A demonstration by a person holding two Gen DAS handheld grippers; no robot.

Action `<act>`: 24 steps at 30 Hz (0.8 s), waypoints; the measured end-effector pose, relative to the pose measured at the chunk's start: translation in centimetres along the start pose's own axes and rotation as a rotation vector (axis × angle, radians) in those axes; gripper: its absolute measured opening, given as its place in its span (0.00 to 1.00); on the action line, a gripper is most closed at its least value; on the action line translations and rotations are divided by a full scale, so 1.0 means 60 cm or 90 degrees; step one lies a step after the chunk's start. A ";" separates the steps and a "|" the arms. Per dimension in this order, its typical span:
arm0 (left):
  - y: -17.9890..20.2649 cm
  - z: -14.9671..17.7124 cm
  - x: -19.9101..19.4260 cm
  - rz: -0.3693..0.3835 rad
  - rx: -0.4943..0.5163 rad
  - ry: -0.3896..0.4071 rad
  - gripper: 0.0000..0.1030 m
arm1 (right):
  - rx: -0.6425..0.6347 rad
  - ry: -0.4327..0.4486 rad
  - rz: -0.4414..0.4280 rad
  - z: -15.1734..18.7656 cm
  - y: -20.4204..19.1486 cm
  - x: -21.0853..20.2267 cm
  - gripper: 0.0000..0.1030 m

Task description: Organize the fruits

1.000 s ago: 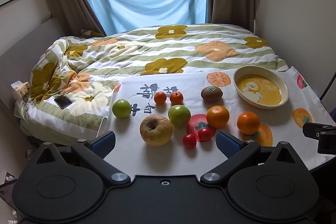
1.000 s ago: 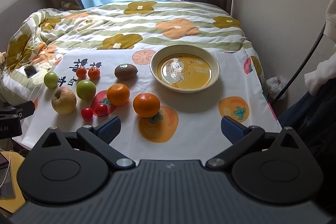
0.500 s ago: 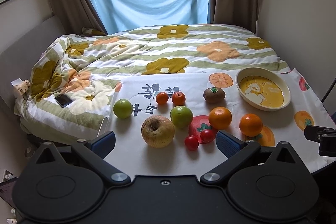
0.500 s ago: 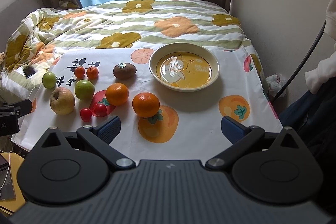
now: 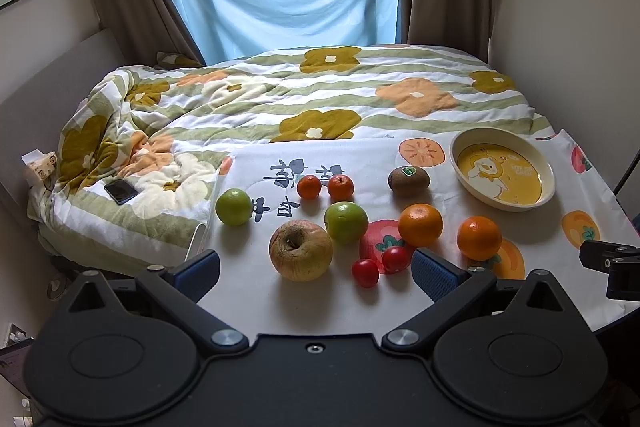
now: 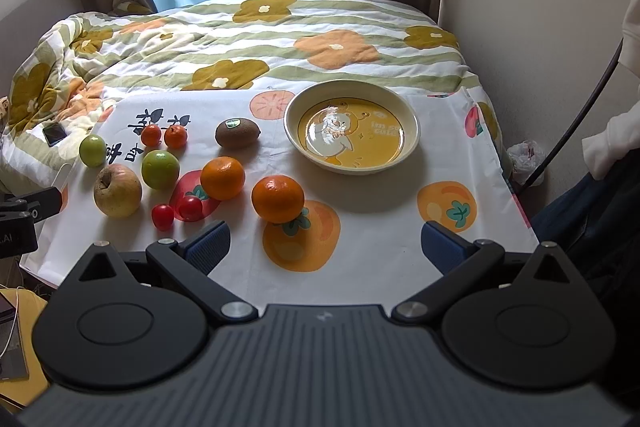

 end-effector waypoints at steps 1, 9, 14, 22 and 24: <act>0.000 0.000 0.000 -0.001 0.001 0.001 1.00 | 0.000 0.000 0.000 0.000 0.000 0.000 1.00; -0.006 0.001 0.007 -0.004 0.001 0.002 1.00 | 0.000 -0.001 0.000 -0.001 0.000 0.000 1.00; -0.004 0.001 0.004 -0.003 -0.001 0.001 1.00 | -0.002 -0.001 0.000 0.000 -0.002 0.001 1.00; -0.003 0.001 0.002 -0.006 0.000 0.000 1.00 | -0.001 -0.003 -0.002 0.002 0.000 0.003 1.00; -0.003 0.001 0.002 -0.006 0.000 0.001 1.00 | -0.001 -0.002 -0.001 0.001 0.000 0.002 1.00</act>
Point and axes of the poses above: each gripper's, at about its wrist camera, not at the fingertips, and x roughly the way its jaws point, y to its right, z to its underside, the point moved 3 cm from there along x, roughly the way its jaws point, and after that the axes turned 13 degrees about -x, right-handed, at the moved point
